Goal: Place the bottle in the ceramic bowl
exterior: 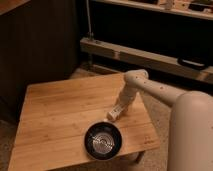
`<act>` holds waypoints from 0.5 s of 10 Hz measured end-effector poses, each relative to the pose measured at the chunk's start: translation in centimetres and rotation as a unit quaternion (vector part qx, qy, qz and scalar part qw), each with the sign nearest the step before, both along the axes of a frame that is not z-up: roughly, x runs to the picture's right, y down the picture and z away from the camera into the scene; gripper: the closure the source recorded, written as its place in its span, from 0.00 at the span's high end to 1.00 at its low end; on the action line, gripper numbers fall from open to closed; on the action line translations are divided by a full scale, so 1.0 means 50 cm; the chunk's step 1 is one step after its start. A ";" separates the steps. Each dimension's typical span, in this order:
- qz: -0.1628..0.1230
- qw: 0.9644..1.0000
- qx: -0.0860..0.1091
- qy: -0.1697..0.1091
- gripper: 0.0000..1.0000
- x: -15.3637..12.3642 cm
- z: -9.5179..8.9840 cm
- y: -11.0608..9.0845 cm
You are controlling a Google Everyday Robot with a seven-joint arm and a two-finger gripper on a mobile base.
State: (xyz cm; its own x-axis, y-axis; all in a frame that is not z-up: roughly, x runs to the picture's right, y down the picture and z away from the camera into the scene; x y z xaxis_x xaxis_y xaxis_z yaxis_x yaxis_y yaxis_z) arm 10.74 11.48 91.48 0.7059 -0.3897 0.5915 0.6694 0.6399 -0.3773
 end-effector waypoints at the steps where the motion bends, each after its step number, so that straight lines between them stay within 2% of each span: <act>1: -0.001 1.000 0.000 0.000 0.21 0.001 -0.001 -0.001; 3: -0.001 1.000 0.000 0.000 0.02 0.001 -0.002 -0.002; 5: -0.011 1.000 0.001 0.004 0.00 -0.008 -0.022 -0.020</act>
